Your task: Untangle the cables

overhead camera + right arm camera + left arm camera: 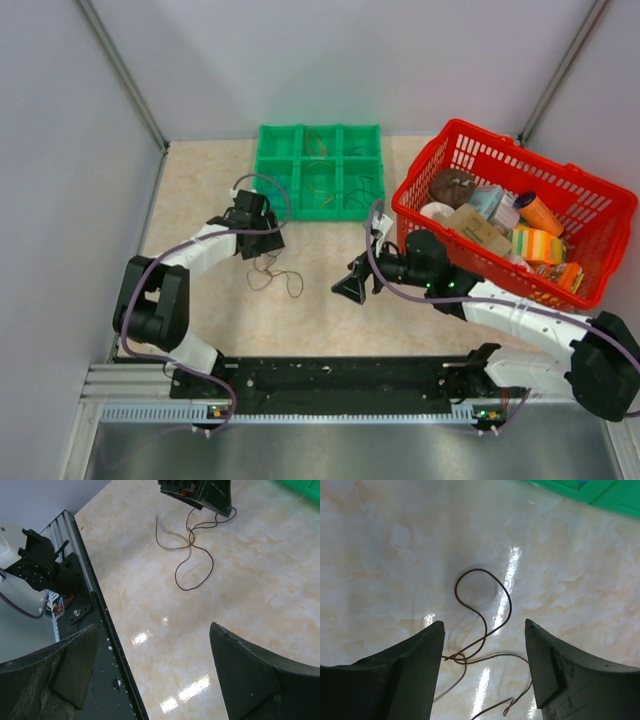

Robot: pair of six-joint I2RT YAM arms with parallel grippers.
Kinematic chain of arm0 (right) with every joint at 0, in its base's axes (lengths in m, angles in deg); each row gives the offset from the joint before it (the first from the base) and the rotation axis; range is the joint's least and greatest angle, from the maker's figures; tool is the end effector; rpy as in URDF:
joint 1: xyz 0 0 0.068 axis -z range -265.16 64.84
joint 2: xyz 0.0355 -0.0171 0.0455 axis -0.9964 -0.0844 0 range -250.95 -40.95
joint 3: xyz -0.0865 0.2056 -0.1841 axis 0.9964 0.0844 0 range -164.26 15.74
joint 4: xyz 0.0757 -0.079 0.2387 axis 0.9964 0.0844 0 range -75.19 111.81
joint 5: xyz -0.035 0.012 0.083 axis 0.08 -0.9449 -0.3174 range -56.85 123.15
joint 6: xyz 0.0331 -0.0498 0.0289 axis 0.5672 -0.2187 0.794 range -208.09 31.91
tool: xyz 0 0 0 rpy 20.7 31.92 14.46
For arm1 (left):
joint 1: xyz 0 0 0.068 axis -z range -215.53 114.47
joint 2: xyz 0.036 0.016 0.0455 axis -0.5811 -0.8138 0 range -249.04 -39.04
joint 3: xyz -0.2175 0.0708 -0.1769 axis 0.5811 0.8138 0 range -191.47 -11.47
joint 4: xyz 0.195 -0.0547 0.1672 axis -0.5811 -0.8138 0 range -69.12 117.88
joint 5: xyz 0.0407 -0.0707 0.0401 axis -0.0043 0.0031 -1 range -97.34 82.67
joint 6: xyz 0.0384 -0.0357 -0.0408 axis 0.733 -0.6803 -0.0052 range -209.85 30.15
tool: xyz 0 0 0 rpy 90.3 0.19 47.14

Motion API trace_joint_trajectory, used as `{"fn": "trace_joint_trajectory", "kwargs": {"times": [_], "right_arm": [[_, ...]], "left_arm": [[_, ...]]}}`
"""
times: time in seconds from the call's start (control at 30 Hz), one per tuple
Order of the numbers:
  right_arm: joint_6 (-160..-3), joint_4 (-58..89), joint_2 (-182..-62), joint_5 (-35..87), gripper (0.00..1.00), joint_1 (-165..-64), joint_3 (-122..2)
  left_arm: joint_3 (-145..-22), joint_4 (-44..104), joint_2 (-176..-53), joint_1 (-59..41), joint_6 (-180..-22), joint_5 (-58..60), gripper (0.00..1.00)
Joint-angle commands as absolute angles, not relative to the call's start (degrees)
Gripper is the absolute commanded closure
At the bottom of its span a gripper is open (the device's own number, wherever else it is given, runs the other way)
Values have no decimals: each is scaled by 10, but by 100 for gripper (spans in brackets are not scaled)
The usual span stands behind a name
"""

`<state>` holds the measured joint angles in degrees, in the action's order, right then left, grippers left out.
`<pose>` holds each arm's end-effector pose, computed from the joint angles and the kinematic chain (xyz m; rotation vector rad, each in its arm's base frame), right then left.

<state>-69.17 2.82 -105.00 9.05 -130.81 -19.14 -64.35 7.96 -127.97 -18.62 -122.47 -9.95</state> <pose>0.1649 0.1994 0.2623 -0.7648 1.8640 1.1429 0.3069 -0.0907 0.1930 -0.3690 2.5433 -0.2763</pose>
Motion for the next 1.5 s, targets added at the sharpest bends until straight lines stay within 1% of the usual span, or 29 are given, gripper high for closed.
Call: {"fn": "trace_joint_trajectory", "kwargs": {"times": [0.0, 0.07, 0.17, 0.3, 0.4, 0.5, 0.6, 0.63, 0.67, 0.7, 0.8, 1.1, 1.23, 1.33, 1.47], "right_arm": [[-713, 36, -1012, 98, 10, -1313, -189], [-715, 38, -1003, 100, 10, -1313, -185], [-716, 37, -989, 101, 10, -1313, -178], [-716, 36, -977, 105, 10, -1313, -170], [-716, 41, -973, 108, 10, -1314, -166], [-716, 40, -968, 110, 10, -1314, -160], [-715, 43, -961, 112, 10, -1314, -158], [-715, 44, -957, 114, 10, -1313, -156], [-714, 45, -954, 116, 10, -1314, -156], [-713, 46, -951, 119, 10, -1313, -156], [-715, 54, -947, 124, 10, -1314, -156], [-715, 86, -903, 146, 10, -1314, -160], [-722, 105, -883, 157, 10, -1314, -165], [-722, 111, -874, 164, 10, -1314, -164], [-718, 108, -871, 164, 10, -1314, -163]], "left_arm": [[-686, 39, -1303, -188, -1215, -112, 29], [-698, 17, -1323, -188, -1227, -109, 29], [-717, -14, -1355, -187, -1254, -95, 32], [-709, -17, -1345, -172, -1256, -115, 33], [-708, -30, -1343, -160, -1252, -146, 40], [-702, -34, -1346, -158, -1252, -138, 57], [-693, -31, -1325, -147, -1254, -144, 83], [-693, -30, -1313, -143, -1252, -148, 88], [-694, -31, -1303, -137, -1249, -152, 95], [-698, -33, -1291, -130, -1247, -152, 99], [-708, -35, -1256, -120, -1238, -135, 100], [-711, 37, -1113, -112, -1220, -5, 100], [-720, -20, -1101, -113, -1239, 5, 100], [-681, -18, -1090, -112, -1268, 31, 100], [-609, 54, -1065, -110, -1305, 68, 100]]}}
